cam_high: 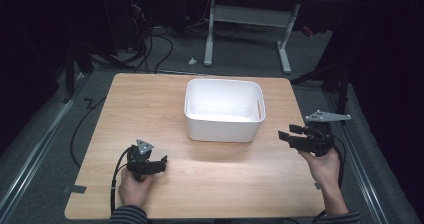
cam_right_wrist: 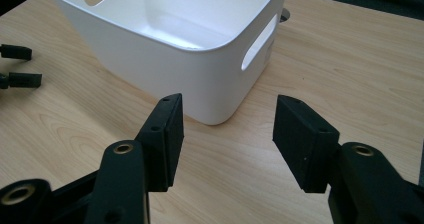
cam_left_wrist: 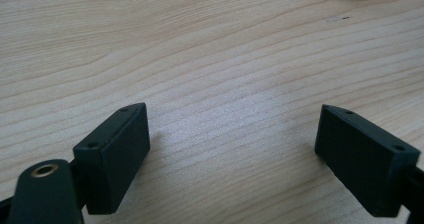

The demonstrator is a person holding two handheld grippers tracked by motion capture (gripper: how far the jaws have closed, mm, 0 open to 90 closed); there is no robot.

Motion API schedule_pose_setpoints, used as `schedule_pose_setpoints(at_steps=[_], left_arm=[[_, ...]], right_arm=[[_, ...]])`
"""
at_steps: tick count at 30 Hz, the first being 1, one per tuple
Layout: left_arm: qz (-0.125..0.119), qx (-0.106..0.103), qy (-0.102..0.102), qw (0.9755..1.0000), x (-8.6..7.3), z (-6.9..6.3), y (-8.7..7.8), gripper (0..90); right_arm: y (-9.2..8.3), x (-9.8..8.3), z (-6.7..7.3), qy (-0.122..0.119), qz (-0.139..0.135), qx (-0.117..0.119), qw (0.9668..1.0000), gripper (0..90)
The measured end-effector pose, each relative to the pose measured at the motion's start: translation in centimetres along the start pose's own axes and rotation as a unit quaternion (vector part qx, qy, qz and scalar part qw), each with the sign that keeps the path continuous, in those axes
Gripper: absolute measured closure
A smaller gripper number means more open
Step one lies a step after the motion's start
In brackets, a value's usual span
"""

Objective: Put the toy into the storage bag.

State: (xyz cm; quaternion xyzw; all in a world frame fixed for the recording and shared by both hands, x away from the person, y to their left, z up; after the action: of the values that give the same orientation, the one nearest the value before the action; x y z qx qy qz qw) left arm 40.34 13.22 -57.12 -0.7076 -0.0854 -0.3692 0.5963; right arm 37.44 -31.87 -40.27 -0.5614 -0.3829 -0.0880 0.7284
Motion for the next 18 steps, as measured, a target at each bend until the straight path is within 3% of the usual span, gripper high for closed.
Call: schedule_pose_setpoints(at_steps=[7, 18], left_arm=[[0.0, 0.0, 0.0, 1.0, 0.0, 0.0, 0.0, 14.7], [0.0, 0.0, 0.0, 1.0, 0.0, 0.0, 0.0, 14.7]], right_arm=[[-0.3, -1.3, 0.3, 0.001, -0.016, -0.001, 0.9999, 46.9], [1.2, -3.5, 0.4, 0.012, -0.009, 0.014, 0.9998, 47.0]])
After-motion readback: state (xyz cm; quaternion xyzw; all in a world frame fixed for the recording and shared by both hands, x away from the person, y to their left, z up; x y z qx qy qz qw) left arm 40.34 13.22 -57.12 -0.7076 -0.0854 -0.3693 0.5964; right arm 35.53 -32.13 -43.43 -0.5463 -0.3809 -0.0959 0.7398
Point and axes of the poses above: each handheld gripper's, and its own axes: y roughly forward along the jaws, x roughly out of its top, z roughly to its left, the point moved 5 cm from there along y, roughly forward along the jaws, and after that the axes turned 8 degrees about z, right-handed, at the moved point
